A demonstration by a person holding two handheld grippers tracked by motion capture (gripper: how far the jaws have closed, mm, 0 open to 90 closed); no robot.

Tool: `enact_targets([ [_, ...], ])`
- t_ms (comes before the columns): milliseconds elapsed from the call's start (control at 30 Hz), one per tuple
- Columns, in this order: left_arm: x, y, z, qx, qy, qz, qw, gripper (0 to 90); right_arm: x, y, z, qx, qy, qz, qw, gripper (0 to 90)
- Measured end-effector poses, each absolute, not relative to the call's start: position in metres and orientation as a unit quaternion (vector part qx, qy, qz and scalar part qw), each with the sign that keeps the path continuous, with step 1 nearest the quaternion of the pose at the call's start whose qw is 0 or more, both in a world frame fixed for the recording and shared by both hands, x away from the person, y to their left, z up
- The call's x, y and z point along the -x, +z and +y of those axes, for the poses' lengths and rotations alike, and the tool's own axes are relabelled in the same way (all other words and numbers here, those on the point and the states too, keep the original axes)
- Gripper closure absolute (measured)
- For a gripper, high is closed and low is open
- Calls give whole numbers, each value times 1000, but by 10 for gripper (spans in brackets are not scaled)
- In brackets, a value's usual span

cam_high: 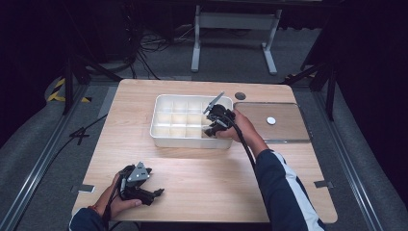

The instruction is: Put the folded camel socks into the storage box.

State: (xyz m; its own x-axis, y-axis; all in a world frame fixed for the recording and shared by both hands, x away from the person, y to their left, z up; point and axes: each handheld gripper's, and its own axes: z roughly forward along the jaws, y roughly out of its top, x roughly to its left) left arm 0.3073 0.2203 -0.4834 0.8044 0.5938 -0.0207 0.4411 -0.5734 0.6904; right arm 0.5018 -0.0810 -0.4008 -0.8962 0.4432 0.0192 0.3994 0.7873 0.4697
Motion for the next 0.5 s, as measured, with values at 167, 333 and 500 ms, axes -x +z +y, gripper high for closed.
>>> enact_targets([
  [167, -307, -483, 220, -881, 107, 294, 356, 137, -507, -412, -77, -233, 233, 944, 31, 752],
  [333, -307, -483, 220, -880, 107, 294, 356, 137, -509, -417, -72, -239, 210, 948, 21, 762],
  [500, -307, -483, 220, -881, 108, 293, 356, 137, -512, -419, -71, -256, 199, 946, 10, 763],
])
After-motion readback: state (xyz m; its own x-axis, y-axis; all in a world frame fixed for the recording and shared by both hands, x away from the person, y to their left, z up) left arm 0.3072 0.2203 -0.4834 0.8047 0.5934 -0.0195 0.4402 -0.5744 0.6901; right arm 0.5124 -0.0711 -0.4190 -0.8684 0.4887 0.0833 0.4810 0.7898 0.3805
